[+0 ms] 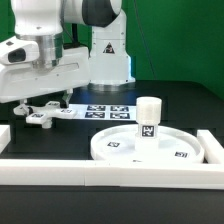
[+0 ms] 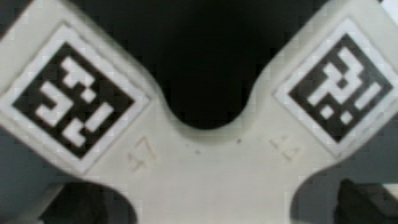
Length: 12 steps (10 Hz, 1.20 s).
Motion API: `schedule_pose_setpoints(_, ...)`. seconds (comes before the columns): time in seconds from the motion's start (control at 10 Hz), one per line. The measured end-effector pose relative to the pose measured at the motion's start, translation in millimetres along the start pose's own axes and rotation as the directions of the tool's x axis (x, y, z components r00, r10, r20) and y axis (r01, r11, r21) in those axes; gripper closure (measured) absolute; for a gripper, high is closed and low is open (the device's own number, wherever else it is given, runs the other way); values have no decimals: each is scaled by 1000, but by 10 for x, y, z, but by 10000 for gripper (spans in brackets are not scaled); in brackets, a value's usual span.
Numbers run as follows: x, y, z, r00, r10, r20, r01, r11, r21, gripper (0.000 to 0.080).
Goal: Assemble round table
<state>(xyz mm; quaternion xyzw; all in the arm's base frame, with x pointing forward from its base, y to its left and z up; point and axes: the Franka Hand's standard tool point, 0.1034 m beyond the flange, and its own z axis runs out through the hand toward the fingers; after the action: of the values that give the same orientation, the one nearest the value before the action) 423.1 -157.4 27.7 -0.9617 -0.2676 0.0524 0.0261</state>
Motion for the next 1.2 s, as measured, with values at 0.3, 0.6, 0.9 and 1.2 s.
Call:
schedule_pose_setpoints(0.3,-27,4,35,1000,-11,3,11,1000,1,150)
schedule_pose_setpoints(0.6,-27,8,37,1000,-20,4,20,1000,2,150)
schedule_pose_setpoints(0.9,-28,11,36,1000,-23,3,23,1000,1,353)
schedule_pose_setpoints(1.2,-8,-8,15,1000,-25,4,25,1000,4,353)
